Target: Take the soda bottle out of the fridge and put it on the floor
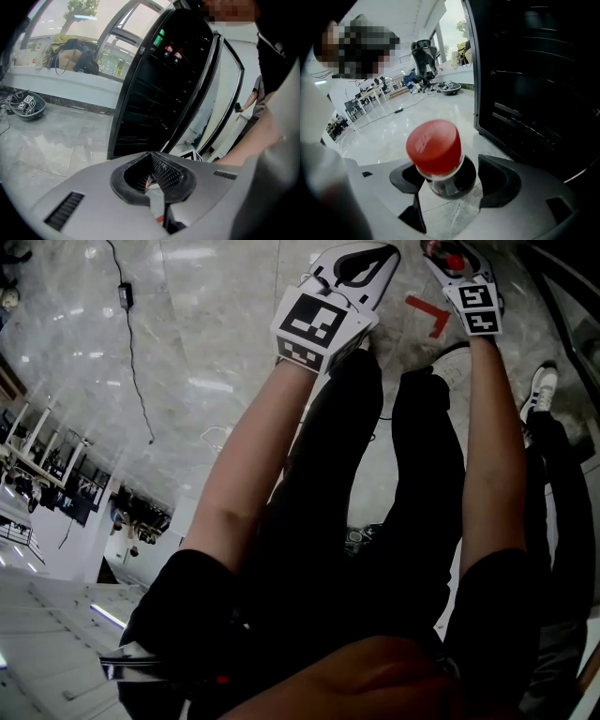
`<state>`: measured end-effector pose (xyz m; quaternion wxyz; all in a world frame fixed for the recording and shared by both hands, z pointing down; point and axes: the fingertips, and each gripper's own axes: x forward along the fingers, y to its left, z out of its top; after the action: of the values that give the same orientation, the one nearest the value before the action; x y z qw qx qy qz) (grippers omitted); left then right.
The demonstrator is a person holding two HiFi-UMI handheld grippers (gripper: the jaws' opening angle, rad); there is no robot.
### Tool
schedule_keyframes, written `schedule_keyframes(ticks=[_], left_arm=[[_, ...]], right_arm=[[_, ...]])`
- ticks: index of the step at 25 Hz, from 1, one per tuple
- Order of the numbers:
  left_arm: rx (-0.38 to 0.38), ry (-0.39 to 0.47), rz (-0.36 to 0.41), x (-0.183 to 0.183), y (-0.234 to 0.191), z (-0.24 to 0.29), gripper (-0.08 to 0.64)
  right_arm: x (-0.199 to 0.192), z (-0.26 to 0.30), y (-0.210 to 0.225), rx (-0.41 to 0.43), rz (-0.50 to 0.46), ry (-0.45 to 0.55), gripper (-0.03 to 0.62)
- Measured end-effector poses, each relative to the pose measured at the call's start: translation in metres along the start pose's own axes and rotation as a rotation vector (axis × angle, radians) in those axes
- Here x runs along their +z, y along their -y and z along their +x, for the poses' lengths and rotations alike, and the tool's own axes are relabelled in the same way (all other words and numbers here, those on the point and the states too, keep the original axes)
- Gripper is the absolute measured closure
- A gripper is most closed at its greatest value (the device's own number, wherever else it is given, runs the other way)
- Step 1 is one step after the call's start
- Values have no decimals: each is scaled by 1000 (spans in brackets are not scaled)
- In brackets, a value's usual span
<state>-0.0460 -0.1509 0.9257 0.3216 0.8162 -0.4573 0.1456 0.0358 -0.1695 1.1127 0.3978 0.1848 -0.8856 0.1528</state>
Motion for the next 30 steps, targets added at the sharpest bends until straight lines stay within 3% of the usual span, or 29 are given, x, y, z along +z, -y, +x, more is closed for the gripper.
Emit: schedule_keyframes(ticks=[5, 10, 13, 17, 20, 23, 24, 27, 30], left_arm=[[0, 12, 22, 30, 12, -17, 563], [8, 38, 34, 78, 36, -48, 563], [4, 48, 48, 110, 60, -74, 563], [-10, 64, 33, 165, 106, -120, 563], [-51, 94, 43, 219, 156, -161, 563], [-147, 112, 92, 275, 219, -206, 563], [-181, 116, 124, 293, 239, -221, 563], [-255, 151, 238, 347, 290, -262, 563], [-285, 216, 301, 398, 330, -307, 563]], right_arm=[[24, -27, -6, 29, -31, -4, 272], [64, -89, -11, 25, -47, 10, 272], [107, -150, -17, 3, 0, 93, 273], [185, -261, -30, -20, 143, 263, 276], [261, -366, -50, -17, 221, 428, 394], [332, -472, -81, 21, 223, 560, 554], [353, -503, -89, 34, 209, 594, 580], [409, -582, -109, 60, 134, 666, 580], [449, -649, -134, 63, 67, 698, 580]])
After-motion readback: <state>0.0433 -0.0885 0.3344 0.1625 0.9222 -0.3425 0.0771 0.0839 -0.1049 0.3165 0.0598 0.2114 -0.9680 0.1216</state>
